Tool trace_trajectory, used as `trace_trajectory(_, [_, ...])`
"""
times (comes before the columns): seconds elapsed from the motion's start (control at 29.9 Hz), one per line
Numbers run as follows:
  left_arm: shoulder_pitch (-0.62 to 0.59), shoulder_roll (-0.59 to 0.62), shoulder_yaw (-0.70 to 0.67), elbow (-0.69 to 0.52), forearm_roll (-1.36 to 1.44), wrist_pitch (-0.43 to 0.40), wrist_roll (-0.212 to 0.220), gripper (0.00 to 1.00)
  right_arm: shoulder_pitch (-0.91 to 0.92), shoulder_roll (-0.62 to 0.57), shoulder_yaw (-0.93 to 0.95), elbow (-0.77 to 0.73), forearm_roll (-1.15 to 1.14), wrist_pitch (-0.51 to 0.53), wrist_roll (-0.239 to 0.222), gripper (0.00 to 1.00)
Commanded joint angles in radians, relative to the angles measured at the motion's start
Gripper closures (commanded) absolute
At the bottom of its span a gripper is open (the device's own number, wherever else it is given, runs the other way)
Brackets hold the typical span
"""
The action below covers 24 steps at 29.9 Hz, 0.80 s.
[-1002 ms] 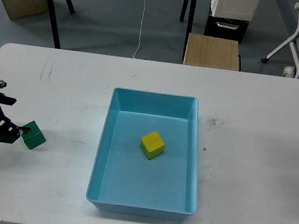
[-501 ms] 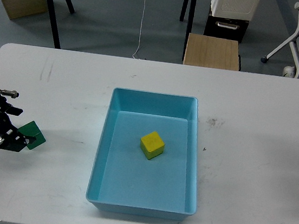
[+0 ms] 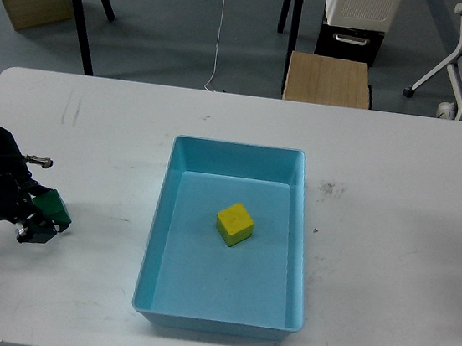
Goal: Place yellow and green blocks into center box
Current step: 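Lower the left gripper onto the green cube and grasp it, then carry the green cube with the left gripper over the yellow cube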
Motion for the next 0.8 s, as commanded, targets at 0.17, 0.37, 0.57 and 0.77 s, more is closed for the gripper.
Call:
trace_trajectory(0.17, [0.007, 0.000, 0.022, 0.014, 0.000, 0.047, 0.000, 0.72, -0.002, 0.003, 0.018, 0.000, 0.001, 0.001, 0.000, 0.01])
trace_trajectory(0.37, [-0.021, 0.011, 0.002, 0.028, 0.000, 0.066, 0.000, 0.87, 0.033, 0.000, 0.066, 0.003, 0.000, 0.006, -0.002, 0.01])
trace_trajectory(0.57, [-0.157, 0.020, -0.005, -0.008, 0.000, 0.057, 0.000, 0.87, 0.149, -0.009, 0.132, 0.015, 0.000, 0.002, -0.006, 0.01])
trace_trajectory(0.77, [-0.312, 0.031, -0.009, -0.128, -0.089, 0.011, 0.000, 0.87, 0.194, -0.034, 0.136, 0.009, -0.003, -0.007, -0.006, 0.01])
